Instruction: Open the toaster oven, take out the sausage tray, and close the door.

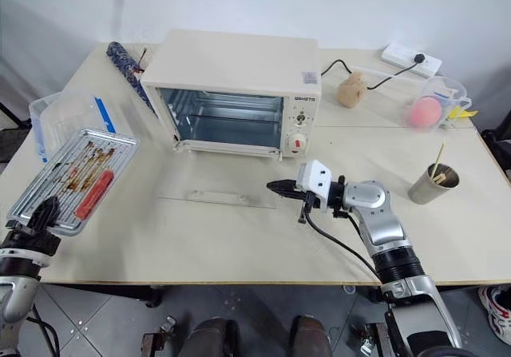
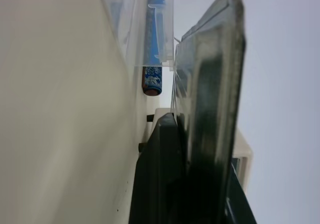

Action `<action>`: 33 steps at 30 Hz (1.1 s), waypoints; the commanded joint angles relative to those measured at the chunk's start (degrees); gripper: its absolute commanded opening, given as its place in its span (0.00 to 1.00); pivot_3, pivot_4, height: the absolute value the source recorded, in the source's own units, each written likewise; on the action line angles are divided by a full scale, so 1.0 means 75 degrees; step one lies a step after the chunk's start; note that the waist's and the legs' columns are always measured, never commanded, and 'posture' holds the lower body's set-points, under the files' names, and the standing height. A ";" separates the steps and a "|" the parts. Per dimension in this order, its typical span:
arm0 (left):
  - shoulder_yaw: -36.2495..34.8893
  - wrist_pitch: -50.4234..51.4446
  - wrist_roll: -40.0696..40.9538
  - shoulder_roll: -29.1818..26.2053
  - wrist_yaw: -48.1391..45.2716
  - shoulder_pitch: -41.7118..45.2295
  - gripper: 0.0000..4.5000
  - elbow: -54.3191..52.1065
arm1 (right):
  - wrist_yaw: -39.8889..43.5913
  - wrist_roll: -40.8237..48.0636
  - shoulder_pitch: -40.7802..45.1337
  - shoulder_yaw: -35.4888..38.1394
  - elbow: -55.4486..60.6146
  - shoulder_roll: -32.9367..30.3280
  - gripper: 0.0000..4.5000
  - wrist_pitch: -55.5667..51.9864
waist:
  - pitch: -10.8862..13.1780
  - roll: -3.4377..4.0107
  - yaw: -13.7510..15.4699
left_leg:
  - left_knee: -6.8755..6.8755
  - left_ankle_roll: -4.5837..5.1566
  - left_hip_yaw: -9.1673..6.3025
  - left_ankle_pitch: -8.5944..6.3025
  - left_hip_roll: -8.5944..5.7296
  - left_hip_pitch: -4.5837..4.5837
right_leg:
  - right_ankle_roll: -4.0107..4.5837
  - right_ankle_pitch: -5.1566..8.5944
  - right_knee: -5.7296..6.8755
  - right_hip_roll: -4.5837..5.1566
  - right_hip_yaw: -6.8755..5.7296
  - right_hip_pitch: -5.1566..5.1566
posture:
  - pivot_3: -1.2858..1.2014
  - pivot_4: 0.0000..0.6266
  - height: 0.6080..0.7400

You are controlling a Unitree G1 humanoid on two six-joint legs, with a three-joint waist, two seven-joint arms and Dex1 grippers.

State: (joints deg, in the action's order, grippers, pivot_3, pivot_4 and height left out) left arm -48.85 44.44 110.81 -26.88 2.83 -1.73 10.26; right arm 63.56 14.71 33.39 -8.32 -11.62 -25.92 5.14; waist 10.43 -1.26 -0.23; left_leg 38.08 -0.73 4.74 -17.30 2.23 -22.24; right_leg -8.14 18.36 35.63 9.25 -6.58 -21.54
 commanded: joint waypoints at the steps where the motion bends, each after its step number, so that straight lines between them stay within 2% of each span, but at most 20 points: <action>1: -0.0012 0.0063 -0.0145 -0.0127 -0.0118 -0.0003 0.00 0.0203 | -0.0015 0.0462 0.0277 0.0351 0.0643 -0.0119 0.01 -0.0516 | 0.0000 0.0000 -0.0002 | 0.0000 0.0000 -0.0003 -0.0001 0.0000 0.0000 | 0.0000 0.0000 -0.0001 0.0000 0.0001 0.0000 | 0.52 0.24 1.00; 4: 0.0031 0.0165 -0.0192 -0.0152 -0.0174 0.0007 0.00 0.0212 | -0.0009 0.0331 0.0278 0.0359 0.0666 -0.0286 0.01 -0.0519 | 0.0000 0.0000 0.0006 | -0.0001 0.0000 -0.0002 -0.0001 0.0001 0.0001 | 0.0000 0.0000 0.0001 0.0000 -0.0001 -0.0001 | 0.52 0.24 1.00; 9: 0.0180 -0.0060 -0.0020 0.0201 0.0319 0.0029 0.00 -0.0534 | 0.0193 -0.0571 -0.0150 0.0142 -0.0312 -0.0864 0.01 0.0612 | -0.0003 -0.0006 0.0031 | 0.0000 0.0007 0.0001 -0.0012 -0.0002 0.0000 | -0.0002 -0.0001 -0.0003 0.0003 -0.0001 0.0003 | 0.52 0.24 1.00; 22: 0.0543 -0.0910 0.0292 0.0823 0.1572 0.0215 0.00 -0.2086 | 0.0562 -0.0868 0.0389 -0.0390 -0.1763 -0.0031 0.01 0.1117 | 0.0000 -0.0001 -0.0150 | -0.0002 0.0002 0.0025 -0.0012 0.0012 0.0007 | -0.0004 -0.0002 -0.0012 -0.0003 0.0005 0.0000 | 0.52 0.24 1.00; 33: 0.0384 -0.1255 0.0292 0.1013 0.1973 0.0070 0.00 -0.2633 | 0.0768 0.0025 0.0675 0.0013 -0.0836 0.0261 0.01 0.0091 | 0.0000 0.0000 -0.0165 | -0.0003 0.0000 0.0020 -0.0014 0.0013 0.0005 | -0.0005 -0.0003 -0.0015 -0.0004 0.0004 0.0000 | 0.52 0.24 1.00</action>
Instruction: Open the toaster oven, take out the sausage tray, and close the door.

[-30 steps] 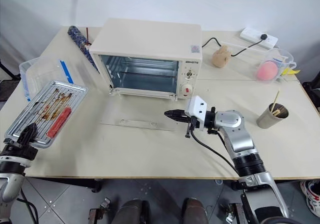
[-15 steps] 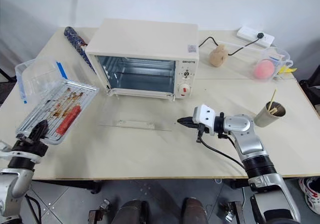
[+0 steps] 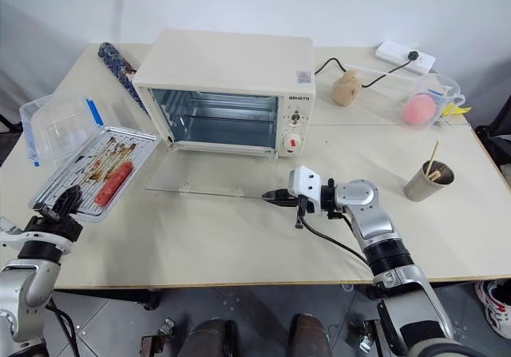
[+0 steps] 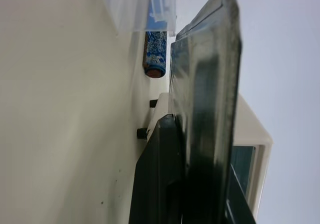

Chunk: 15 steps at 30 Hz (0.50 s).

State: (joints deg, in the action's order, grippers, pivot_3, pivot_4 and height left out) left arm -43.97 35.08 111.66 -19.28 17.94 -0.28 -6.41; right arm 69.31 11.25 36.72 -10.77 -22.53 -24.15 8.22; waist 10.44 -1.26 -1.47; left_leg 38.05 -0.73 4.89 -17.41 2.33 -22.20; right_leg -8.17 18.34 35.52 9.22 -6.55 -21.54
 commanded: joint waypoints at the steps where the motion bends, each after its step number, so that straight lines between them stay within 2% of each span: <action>1: -0.0382 0.0063 0.0178 -0.0004 -0.0097 -0.0223 0.00 -0.0398 | -0.0025 0.0580 0.0317 0.0399 0.0724 0.0018 0.01 -0.0461 | 0.0000 0.0001 -0.0007 | 0.0000 0.0000 0.0000 0.0000 0.0000 0.0000 | 0.0000 0.0000 0.0000 0.0000 0.0000 0.0000 | 0.52 0.24 1.00; 8: -0.1035 0.0576 0.0178 -0.0155 -0.0425 -0.0647 0.00 -0.0028 | -0.0056 0.0758 0.1009 0.0631 0.0634 0.0029 0.01 -0.0709 | 0.0001 0.0001 -0.0015 | 0.0001 -0.0011 0.0015 -0.0013 0.0032 0.0001 | 0.0001 0.0000 -0.0011 -0.0034 0.0011 -0.0005 | 0.52 0.24 1.00; 15: -0.1178 0.0952 0.0178 -0.0014 -0.0368 -0.0822 0.00 -0.0214 | -0.0201 0.0711 0.1864 0.0842 -0.0139 0.0257 0.01 -0.0465 | 0.0001 0.0002 -0.0011 | 0.0002 -0.0024 0.0021 -0.0021 0.0054 0.0001 | 0.0006 0.0002 -0.0015 -0.0059 0.0024 -0.0009 | 0.52 0.24 1.00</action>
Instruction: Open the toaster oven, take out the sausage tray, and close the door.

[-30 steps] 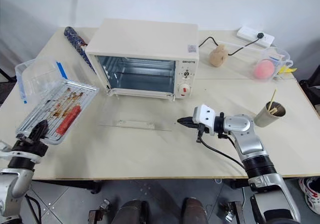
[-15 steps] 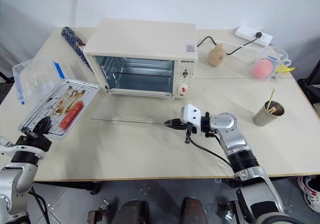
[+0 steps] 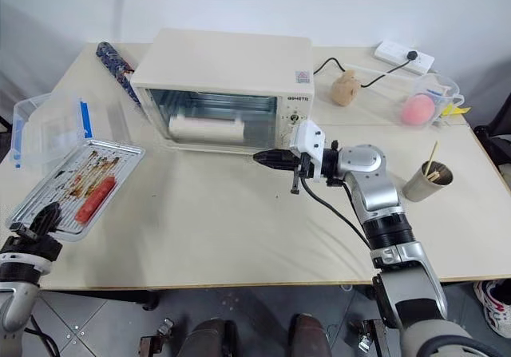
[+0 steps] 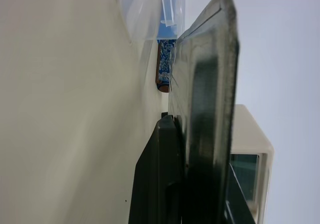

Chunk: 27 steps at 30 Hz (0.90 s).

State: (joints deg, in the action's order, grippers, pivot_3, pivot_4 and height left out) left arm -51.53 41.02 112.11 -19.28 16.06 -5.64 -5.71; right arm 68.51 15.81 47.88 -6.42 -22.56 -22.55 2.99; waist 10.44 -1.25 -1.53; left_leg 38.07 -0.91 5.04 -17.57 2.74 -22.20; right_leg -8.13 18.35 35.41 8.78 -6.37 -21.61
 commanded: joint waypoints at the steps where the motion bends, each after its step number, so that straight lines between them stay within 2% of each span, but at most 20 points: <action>1: -0.0134 0.0265 0.0119 0.0052 -0.0064 -0.0173 0.00 -0.0469 | -0.0131 0.0085 0.0599 0.0307 -0.0357 0.0087 0.01 0.0294 | 0.0000 0.0000 -0.0009 | 0.0000 0.0000 0.0003 0.0000 0.0000 0.0000 | 0.0000 0.0000 0.0000 -0.0001 0.0003 -0.0002 | 0.52 0.24 1.00; 5: 0.0104 0.0777 0.0119 0.0147 0.0016 -0.0424 0.00 -0.1130 | -0.0201 0.0067 0.1199 0.0406 -0.0919 0.0159 0.01 0.0404 | 0.0001 0.0001 -0.0016 | -0.0001 -0.0005 0.0009 -0.0008 0.0008 0.0000 | 0.0000 0.0000 -0.0001 -0.0007 0.0012 -0.0010 | 0.52 0.24 1.00; 10: 0.0387 0.1208 0.0119 0.0000 -0.0015 -0.0736 0.00 -0.1611 | -0.0121 0.0185 0.1256 0.0462 -0.0622 0.0122 0.01 0.0116 | 0.0001 0.0002 -0.0011 | -0.0003 -0.0009 0.0009 -0.0015 0.0012 -0.0001 | 0.0002 0.0001 -0.0001 -0.0013 0.0016 -0.0013 | 0.52 0.24 1.00; 14: 0.0597 0.2090 0.0119 -0.0679 -0.0777 -0.0901 0.00 -0.0798 | 0.0261 0.0409 0.0828 0.0282 0.0424 -0.0192 0.01 -0.0842 | 0.0009 0.0014 -0.0005 | -0.0005 -0.0013 0.0013 -0.0018 0.0018 -0.0005 | 0.0008 0.0004 0.0006 -0.0020 0.0022 -0.0027 | 0.52 0.24 1.00; 20: 0.1421 0.3413 0.0119 -0.2335 -0.1913 -0.0388 0.00 0.0845 | 0.0838 0.0753 -0.0211 0.0155 0.2039 -0.0980 0.01 -0.1975 | 0.0011 0.0019 0.0007 | -0.0007 -0.0013 0.0033 -0.0019 0.0017 -0.0025 | 0.0015 0.0008 0.0019 -0.0021 0.0037 -0.0069 | 0.52 0.24 1.00; 23: 0.2081 0.3741 0.0119 -0.2929 -0.2223 0.0261 0.00 0.1507 | 0.1038 0.0798 -0.0704 0.0122 0.2554 -0.1390 0.14 -0.2253 | 0.0011 0.0018 0.0016 | -0.0007 -0.0012 0.0040 -0.0019 0.0016 -0.0032 | 0.0015 0.0008 0.0033 -0.0022 0.0046 -0.0088 | 0.52 0.24 1.00; 26: 0.2810 0.3997 -0.0011 -0.3282 -0.2542 0.1109 0.00 0.2041 | 0.1020 0.1097 -0.1047 0.0364 0.2962 -0.1613 0.35 -0.2585 | 0.0012 0.0020 0.0005 | -0.0012 -0.0013 0.0045 -0.0019 0.0016 -0.0035 | 0.0015 0.0008 0.0038 -0.0021 0.0061 -0.0108 | 0.52 0.24 1.00; 27: 0.3049 0.4107 -0.0124 -0.3355 -0.2670 0.1407 0.00 0.2216 | 0.1057 0.1231 -0.1196 0.0462 0.3097 -0.1721 0.46 -0.2708 | 0.0012 0.0020 0.0004 | -0.0013 -0.0013 0.0053 -0.0019 0.0016 -0.0036 | 0.0015 0.0008 0.0041 -0.0021 0.0062 -0.0113 | 0.52 0.24 1.00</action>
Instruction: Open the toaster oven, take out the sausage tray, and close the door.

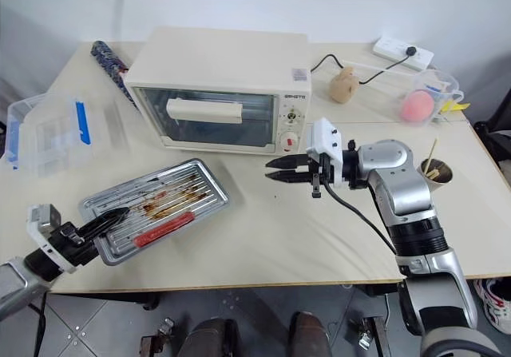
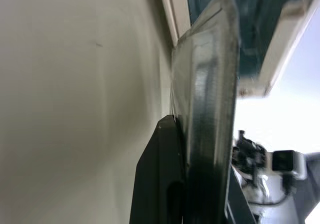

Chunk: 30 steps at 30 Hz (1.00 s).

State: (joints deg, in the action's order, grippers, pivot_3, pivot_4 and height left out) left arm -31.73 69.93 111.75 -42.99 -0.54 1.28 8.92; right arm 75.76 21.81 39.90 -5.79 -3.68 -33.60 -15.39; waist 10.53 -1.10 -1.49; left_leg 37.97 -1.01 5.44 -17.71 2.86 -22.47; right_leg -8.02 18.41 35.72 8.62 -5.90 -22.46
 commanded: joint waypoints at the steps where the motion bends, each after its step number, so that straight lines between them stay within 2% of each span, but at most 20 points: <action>1: 0.0609 0.0364 -0.0170 -0.0237 -0.0594 0.0752 0.00 0.0443 | 0.0120 0.0528 -0.0270 0.0452 0.0679 -0.0345 0.51 -0.0333 | 0.0000 0.0000 -0.0007 | 0.0000 -0.0001 0.0002 0.0001 0.0000 -0.0001 | 0.0000 0.0000 0.0000 -0.0001 -0.0002 0.0000 | 0.52 0.24 1.00; 4: 0.1334 0.0804 -0.0794 -0.0240 -0.1077 0.1648 0.00 0.1001 | 0.0255 0.0589 -0.0765 0.0624 0.0773 -0.0715 0.74 -0.0328 | 0.0000 0.0000 0.0005 | -0.0002 -0.0001 0.0019 0.0000 -0.0001 -0.0001 | 0.0000 0.0000 0.0002 -0.0001 -0.0003 -0.0001 | 0.52 0.24 1.00; 8: 0.2026 0.1279 -0.1921 -0.0173 -0.1906 0.2665 0.00 0.1623 | 0.0410 0.0597 -0.1200 0.0751 0.0823 -0.1100 0.99 -0.0229 | 0.0000 -0.0001 0.0014 | -0.0001 -0.0001 0.0031 0.0001 -0.0004 0.0000 | -0.0001 0.0000 -0.0002 -0.0003 -0.0003 -0.0001 | 0.52 0.24 1.00; 15: 0.3248 0.1238 -0.4407 0.0418 -0.3452 0.4075 0.00 0.2395 | 0.0164 0.0548 -0.1679 0.1108 0.0882 -0.1381 0.99 -0.0043 | 0.0002 -0.0003 0.0034 | 0.0001 -0.0003 0.0039 0.0002 -0.0003 0.0003 | -0.0002 -0.0001 0.0001 -0.0004 -0.0002 -0.0001 | 0.52 0.24 1.00; 23: 0.4089 0.0888 -0.6737 0.0887 -0.5169 0.5152 0.00 0.3456 | -0.0110 0.0586 -0.2286 0.1415 0.1254 -0.1619 0.99 -0.0113 | 0.0000 -0.0001 0.0382 | 0.0031 0.0006 0.0051 0.0008 -0.0006 0.0009 | -0.0004 -0.0002 -0.0004 -0.0002 0.0005 0.0014 | 0.52 0.24 1.00; 26: 0.4317 0.0542 -0.7530 0.1011 -0.5470 0.5589 0.12 0.4139 | -0.0279 0.0595 -0.2396 0.1523 0.1372 -0.1648 1.00 -0.0153 | -0.0001 0.0002 0.0447 | 0.0037 0.0011 0.0051 0.0012 -0.0006 0.0014 | -0.0004 -0.0002 0.0002 0.0000 0.0009 0.0020 | 0.52 0.24 1.00; 30: 0.4373 0.0339 -0.8282 0.1000 -0.6155 0.5979 0.37 0.4680 | -0.0363 0.0571 -0.2366 0.1521 0.1303 -0.1676 1.00 -0.0106 | -0.0002 0.0003 0.0394 | 0.0039 0.0016 0.0052 0.0018 -0.0009 0.0017 | -0.0003 -0.0002 -0.0004 0.0000 0.0006 0.0029 | 0.52 0.24 1.00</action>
State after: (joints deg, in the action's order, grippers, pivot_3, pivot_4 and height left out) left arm 0.64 74.03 53.14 -35.66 -45.58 46.02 41.42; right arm 73.30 25.26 21.83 3.88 4.62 -44.88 -16.56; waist 10.52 -1.08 1.47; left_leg 38.26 -0.90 5.84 -17.57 2.80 -22.34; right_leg -8.04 18.40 35.76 8.62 -5.86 -22.29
